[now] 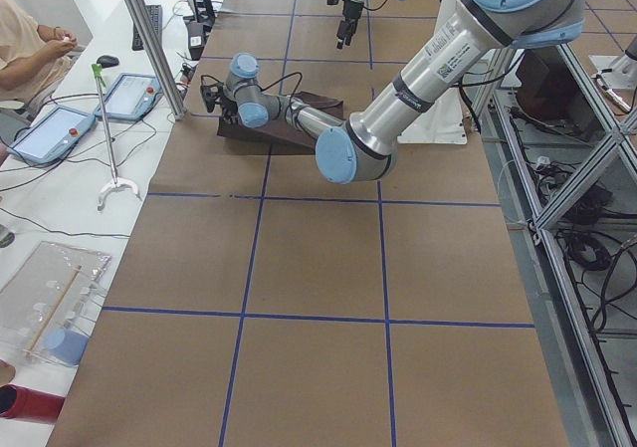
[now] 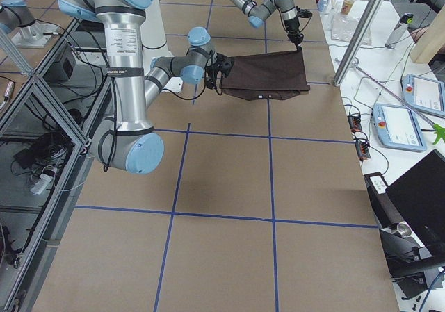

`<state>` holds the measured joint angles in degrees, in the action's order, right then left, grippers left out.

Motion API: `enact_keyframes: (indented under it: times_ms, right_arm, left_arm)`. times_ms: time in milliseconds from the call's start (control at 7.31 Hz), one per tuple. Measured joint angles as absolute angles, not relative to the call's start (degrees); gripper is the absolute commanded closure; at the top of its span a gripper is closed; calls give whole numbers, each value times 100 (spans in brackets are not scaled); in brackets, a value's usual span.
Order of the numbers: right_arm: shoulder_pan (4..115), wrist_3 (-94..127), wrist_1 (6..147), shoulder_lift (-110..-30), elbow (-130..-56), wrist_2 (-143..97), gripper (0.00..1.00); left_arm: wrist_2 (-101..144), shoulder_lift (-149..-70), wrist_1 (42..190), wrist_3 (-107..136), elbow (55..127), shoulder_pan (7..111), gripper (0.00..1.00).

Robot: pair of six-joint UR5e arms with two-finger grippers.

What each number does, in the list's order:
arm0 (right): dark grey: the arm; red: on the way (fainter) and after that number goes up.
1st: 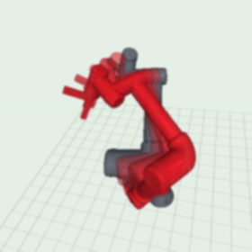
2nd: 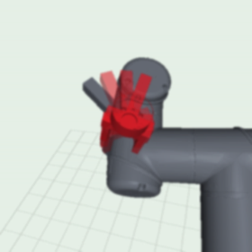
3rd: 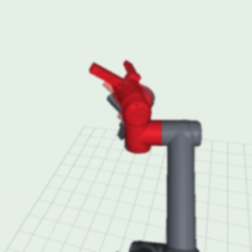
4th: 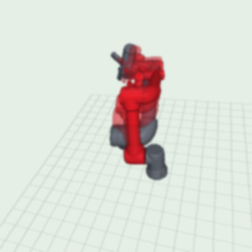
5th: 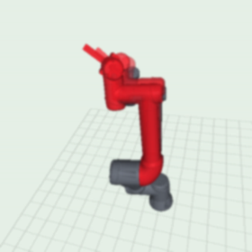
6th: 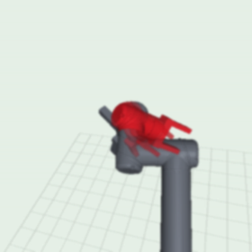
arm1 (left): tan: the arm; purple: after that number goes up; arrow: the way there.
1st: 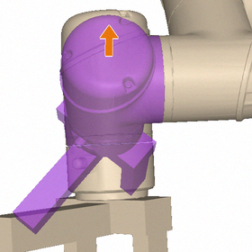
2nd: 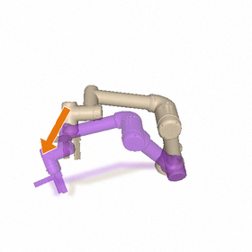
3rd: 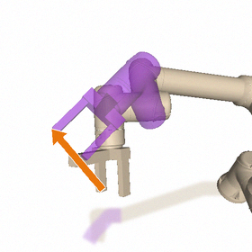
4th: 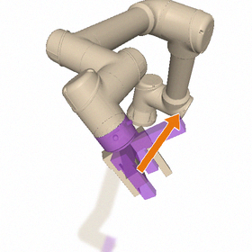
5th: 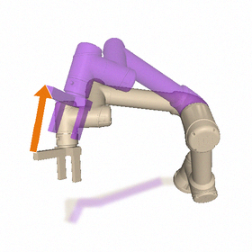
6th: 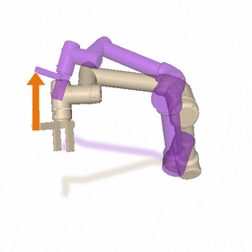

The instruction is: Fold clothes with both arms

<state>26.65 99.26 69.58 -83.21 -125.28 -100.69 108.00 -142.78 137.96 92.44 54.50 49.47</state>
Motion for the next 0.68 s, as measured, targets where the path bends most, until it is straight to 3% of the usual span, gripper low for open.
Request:
enact_keyframes:
  times_ms: [137,274,684]
  right_arm:
    - [2652,9924,6978,-8099,-12318,-10066,0]
    - [2639,9911,7058,-7786,-12042,-10051,0]
    - [2481,9630,7490,-6795,-11031,-9886,0]
  left_arm:
    - [10802,-14316,13870,9248,5387,4948,21]
    - [10813,-14235,13927,9283,5567,4948,21]
    - [10831,-12692,13982,9534,7926,4872,21]
